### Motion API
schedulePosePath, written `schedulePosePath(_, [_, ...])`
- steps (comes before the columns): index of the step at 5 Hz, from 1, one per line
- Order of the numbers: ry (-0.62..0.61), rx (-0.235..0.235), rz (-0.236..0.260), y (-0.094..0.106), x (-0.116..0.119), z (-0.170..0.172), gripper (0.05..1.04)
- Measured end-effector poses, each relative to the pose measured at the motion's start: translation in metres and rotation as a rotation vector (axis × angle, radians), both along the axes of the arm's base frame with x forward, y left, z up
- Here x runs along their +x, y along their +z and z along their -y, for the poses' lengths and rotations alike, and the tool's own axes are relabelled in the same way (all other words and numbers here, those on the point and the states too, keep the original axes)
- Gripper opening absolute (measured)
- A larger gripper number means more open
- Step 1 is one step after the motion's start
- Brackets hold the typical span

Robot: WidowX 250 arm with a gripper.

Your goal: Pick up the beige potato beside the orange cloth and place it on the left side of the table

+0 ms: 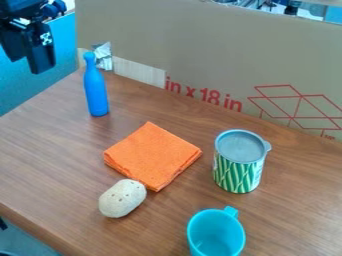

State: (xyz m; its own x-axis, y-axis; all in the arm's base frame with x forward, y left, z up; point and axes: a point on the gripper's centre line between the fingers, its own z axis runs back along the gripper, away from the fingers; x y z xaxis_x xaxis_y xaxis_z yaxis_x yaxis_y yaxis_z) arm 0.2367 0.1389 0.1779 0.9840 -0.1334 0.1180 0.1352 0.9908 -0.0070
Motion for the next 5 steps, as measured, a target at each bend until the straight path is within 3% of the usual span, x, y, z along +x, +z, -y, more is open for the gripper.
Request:
schedulePosePath(1, [-0.006, -0.013, -0.021, -0.008, -0.001, 0.003, 1.002])
schedulePosePath(3, [-0.205, -0.030, 0.065, -0.020, -0.014, 0.063, 1.002])
schedulePosePath(5, [-0.462, 0.053, 0.027, -0.041, -0.026, 0.130, 1.002])
